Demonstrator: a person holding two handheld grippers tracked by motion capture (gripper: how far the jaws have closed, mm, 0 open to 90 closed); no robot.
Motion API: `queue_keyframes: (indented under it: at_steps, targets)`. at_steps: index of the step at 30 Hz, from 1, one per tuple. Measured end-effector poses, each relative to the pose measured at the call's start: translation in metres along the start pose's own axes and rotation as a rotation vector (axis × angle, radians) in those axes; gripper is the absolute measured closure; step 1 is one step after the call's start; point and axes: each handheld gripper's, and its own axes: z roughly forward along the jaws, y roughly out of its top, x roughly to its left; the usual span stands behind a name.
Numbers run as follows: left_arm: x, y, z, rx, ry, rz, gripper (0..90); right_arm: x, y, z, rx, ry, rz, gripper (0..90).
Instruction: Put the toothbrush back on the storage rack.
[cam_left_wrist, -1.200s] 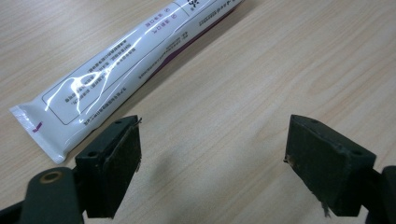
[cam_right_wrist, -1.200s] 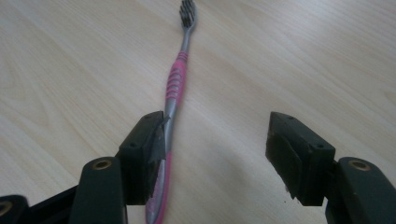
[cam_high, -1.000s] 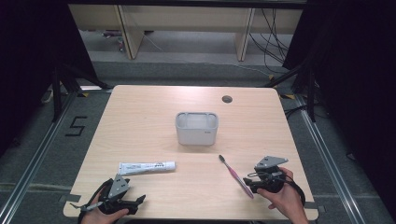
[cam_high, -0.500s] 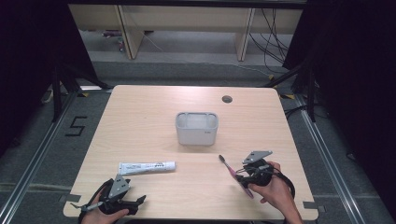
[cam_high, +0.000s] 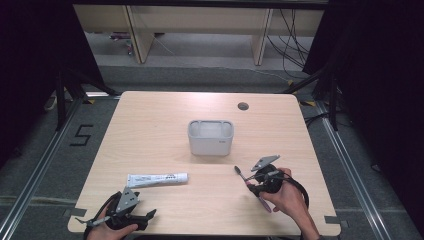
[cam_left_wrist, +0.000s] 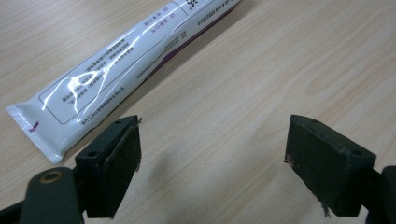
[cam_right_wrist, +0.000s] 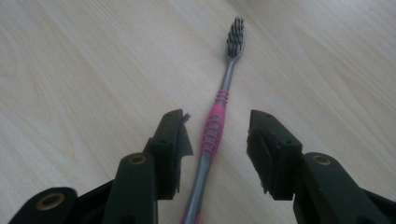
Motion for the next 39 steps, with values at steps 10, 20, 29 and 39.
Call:
queue_keyframes:
  at_steps: [10, 20, 29, 39]
  targets:
    - [-0.001, 0.0, 0.001, -0.014, -0.002, -0.015, 17.7, 0.0, 0.005, 0.015, 0.094, -0.008, -0.019, 64.4]
    - [-0.003, 0.0, 0.002, -0.033, -0.004, -0.036, 17.7, -0.001, 0.007, 0.018, 0.136, 0.001, -0.021, 68.2]
    - [-0.003, 0.0, 0.001, -0.026, -0.003, -0.033, 17.7, -0.003, 0.007, 0.024, 0.158, -0.006, -0.041, 69.8]
    - [-0.001, 0.0, 0.001, -0.008, 0.0, -0.014, 17.7, -0.001, 0.007, 0.026, 0.193, -0.008, -0.043, 77.1]
